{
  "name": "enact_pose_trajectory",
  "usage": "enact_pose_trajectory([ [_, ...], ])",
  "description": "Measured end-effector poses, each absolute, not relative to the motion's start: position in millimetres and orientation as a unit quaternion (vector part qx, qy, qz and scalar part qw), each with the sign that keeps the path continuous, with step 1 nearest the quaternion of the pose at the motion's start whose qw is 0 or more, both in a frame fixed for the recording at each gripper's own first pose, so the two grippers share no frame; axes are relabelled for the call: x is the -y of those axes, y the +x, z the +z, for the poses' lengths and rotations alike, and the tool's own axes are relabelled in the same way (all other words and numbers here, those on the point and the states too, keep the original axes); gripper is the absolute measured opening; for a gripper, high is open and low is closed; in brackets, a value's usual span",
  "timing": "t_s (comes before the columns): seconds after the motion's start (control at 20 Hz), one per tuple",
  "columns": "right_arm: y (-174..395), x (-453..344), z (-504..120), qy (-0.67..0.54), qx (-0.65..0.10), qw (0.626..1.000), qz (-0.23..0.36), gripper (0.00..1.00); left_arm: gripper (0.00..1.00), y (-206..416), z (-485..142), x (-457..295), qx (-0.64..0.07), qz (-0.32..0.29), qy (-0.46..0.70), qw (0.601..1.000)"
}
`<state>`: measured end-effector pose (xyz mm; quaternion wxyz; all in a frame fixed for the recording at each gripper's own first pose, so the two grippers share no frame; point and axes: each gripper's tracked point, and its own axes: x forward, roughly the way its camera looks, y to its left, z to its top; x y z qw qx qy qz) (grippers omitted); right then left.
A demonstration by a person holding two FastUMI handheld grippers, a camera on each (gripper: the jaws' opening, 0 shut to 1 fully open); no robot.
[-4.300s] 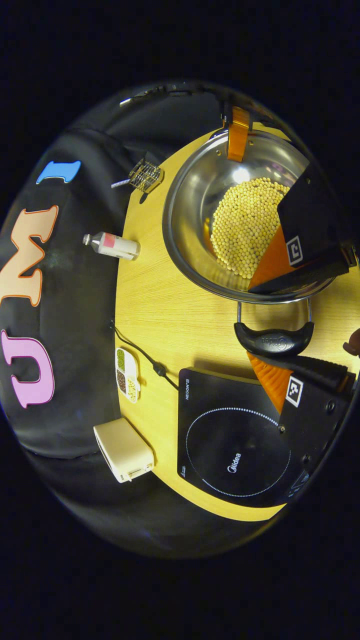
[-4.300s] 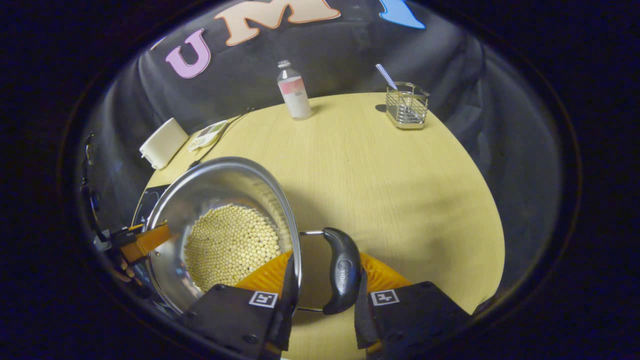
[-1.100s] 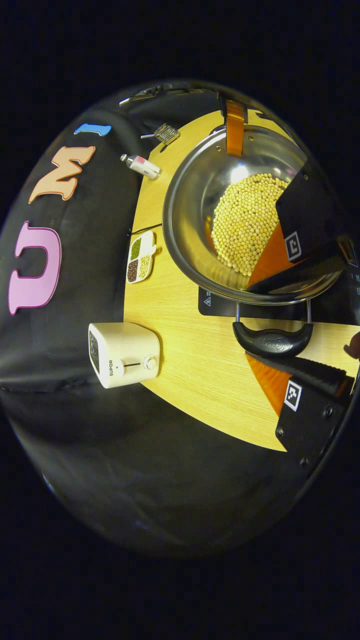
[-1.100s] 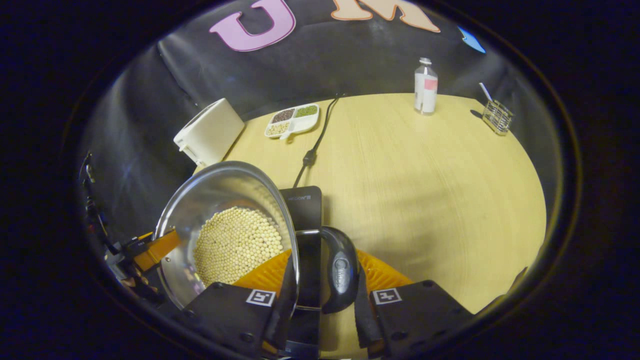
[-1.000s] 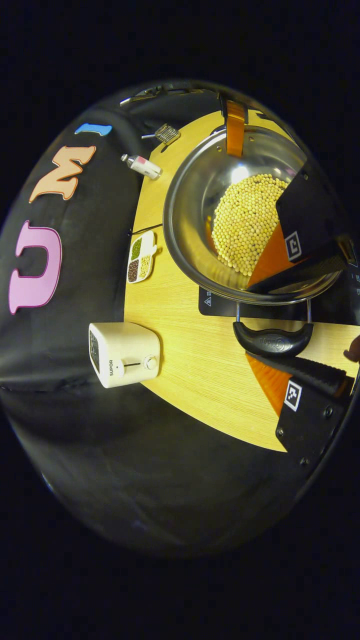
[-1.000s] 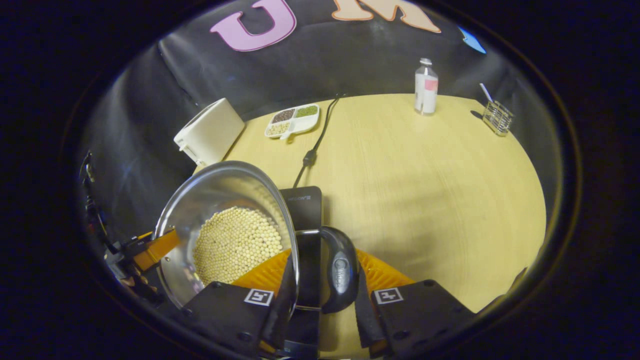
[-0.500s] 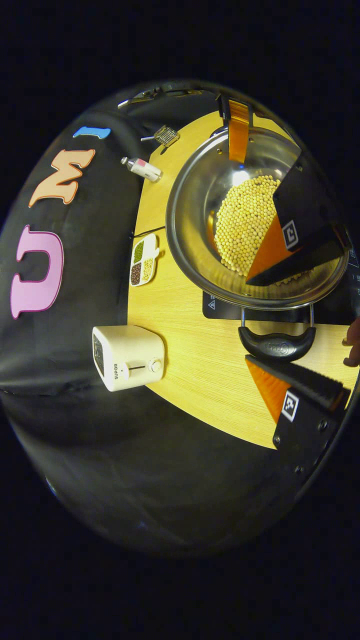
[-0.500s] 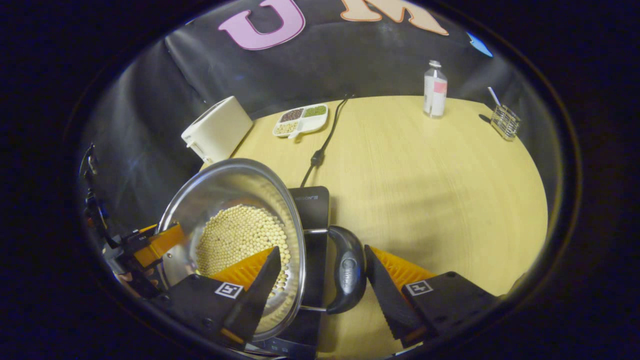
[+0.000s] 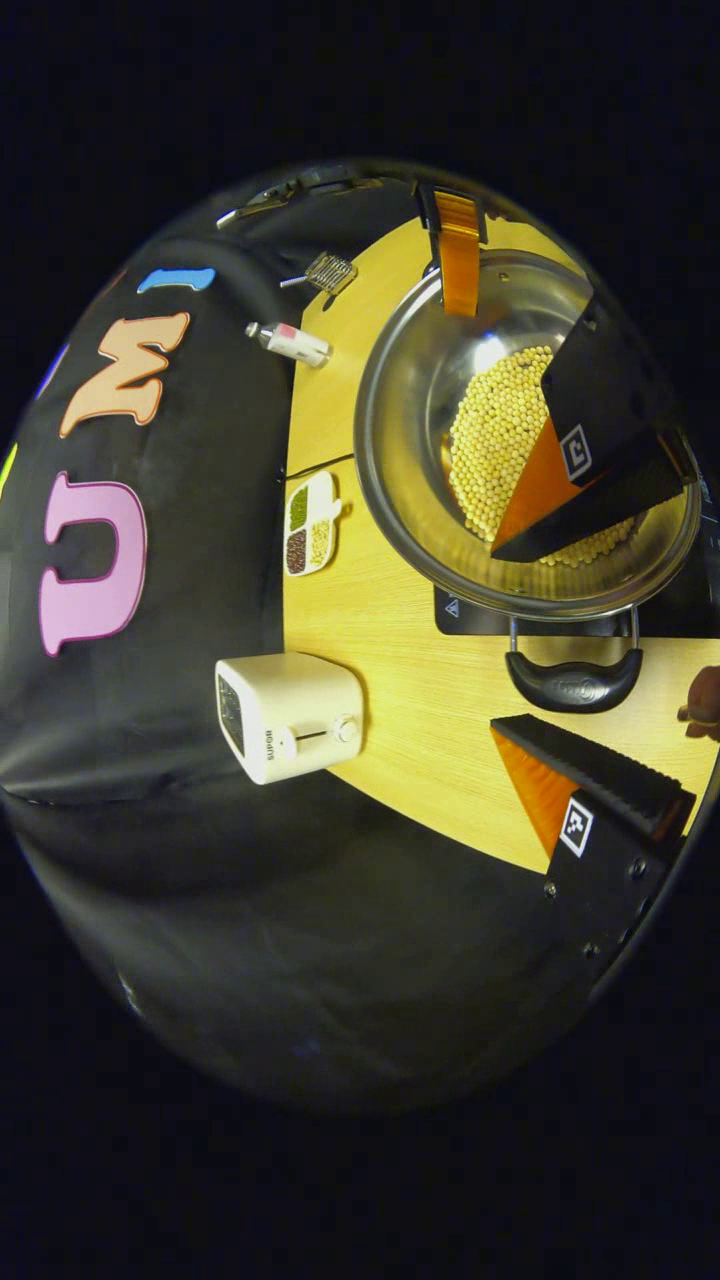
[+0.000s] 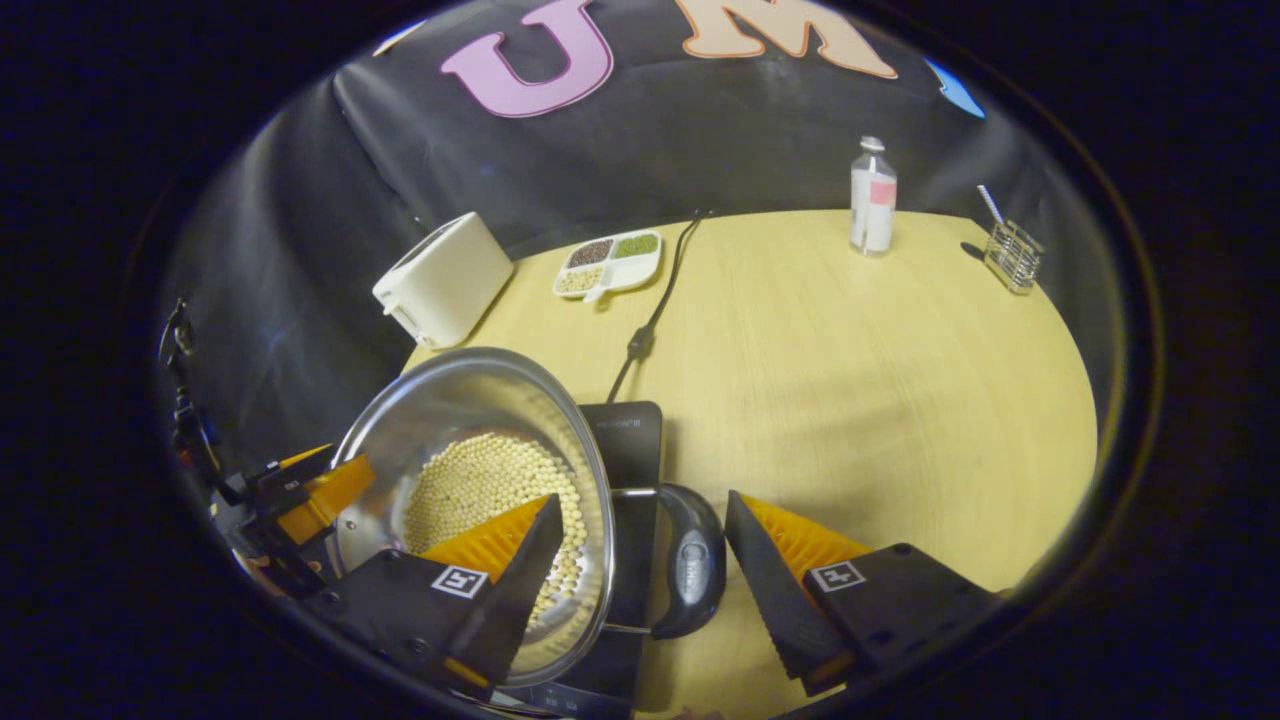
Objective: First push the handle of the pot to place it horizontally, then grasp the pot with both hands and set it on the induction cooktop.
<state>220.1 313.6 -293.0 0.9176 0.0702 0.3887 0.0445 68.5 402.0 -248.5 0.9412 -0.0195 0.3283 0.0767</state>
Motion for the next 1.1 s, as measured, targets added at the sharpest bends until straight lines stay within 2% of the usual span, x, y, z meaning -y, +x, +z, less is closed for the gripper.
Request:
enact_pose_trajectory([
  [0.2,229.0,-309.9,-264.0,0.073,-0.342,0.935,0.052,0.94,0.99,74.0,-222.6,-406.0,-0.292,0.090,0.001,0.952],
  [0.25,231.1,-307.7,-253.2,0.074,-0.328,0.940,0.055,1.00,0.99,76.4,-212.8,-401.2,-0.280,0.088,0.001,0.956],
  [0.3,232.3,-304.9,-241.8,0.073,-0.315,0.945,0.058,0.94,0.99,78.4,-202.4,-397.0,-0.265,0.085,0.000,0.960],
  [0.55,229.9,-293.6,-181.2,0.065,-0.238,0.965,0.084,0.94,0.98,77.7,-146.8,-366.2,-0.205,0.083,0.003,0.975],
  [0.6,226.5,-291.9,-166.7,0.067,-0.223,0.968,0.092,1.00,0.98,77.1,-133.6,-357.1,-0.190,0.083,0.001,0.978],
  [0.65,223.6,-288.8,-152.8,0.067,-0.206,0.971,0.098,0.94,0.98,76.2,-121.2,-346.2,-0.180,0.082,-0.002,0.980],
  [0.75,218.2,-276.6,-125.0,0.059,-0.171,0.978,0.108,0.94,0.98,74.0,-93.1,-324.3,-0.150,0.083,-0.006,0.985],
  [0.8,214.9,-269.8,-110.4,0.050,-0.150,0.981,0.116,1.00,0.99,73.2,-78.8,-310.8,-0.132,0.082,-0.012,0.988],
  [0.85,208.3,-264.7,-96.7,0.039,-0.134,0.982,0.128,0.94,0.98,73.1,-63.5,-294.7,-0.115,0.077,-0.017,0.990],
  [1.1,176.7,-202.6,-50.2,0.005,-0.090,0.986,0.138,0.94,0.98,61.3,-8.4,-212.2,-0.052,0.051,-0.033,0.997],
])
